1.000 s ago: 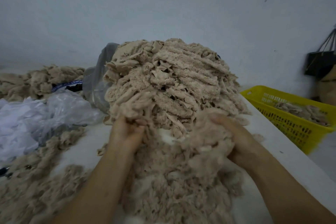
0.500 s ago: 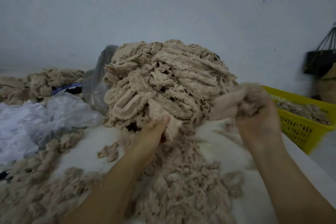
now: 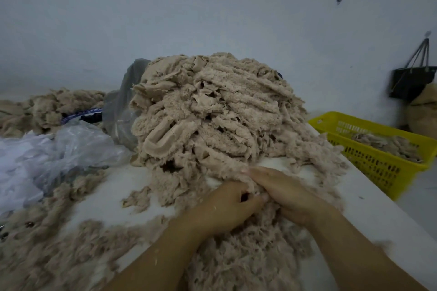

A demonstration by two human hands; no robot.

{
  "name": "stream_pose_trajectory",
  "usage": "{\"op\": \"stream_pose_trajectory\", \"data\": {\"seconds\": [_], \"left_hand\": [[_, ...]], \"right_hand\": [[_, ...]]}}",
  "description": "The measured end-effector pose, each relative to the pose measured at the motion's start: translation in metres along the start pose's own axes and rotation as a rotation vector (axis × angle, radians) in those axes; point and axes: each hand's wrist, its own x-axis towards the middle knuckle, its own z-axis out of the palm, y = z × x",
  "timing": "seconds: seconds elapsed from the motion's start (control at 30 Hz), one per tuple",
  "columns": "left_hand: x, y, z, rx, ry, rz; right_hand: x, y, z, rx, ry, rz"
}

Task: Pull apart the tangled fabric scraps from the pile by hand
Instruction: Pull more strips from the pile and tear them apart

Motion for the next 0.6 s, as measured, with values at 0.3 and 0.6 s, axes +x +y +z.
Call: {"op": "stream_pose_trajectory", "data": {"seconds": [0.3,0.6], "left_hand": [[0.011,-0.001,-0.031,-0.947,0.295,-0.439],[0.01,-0.019,-0.062,-1.637,0.605,-0.217]], "right_hand": [[-0.002,-0.007,0.016,-0.078,0.019,-0.161],[-0.013,-0.015,-0.003,0.197,0.1,-0.127]]}}
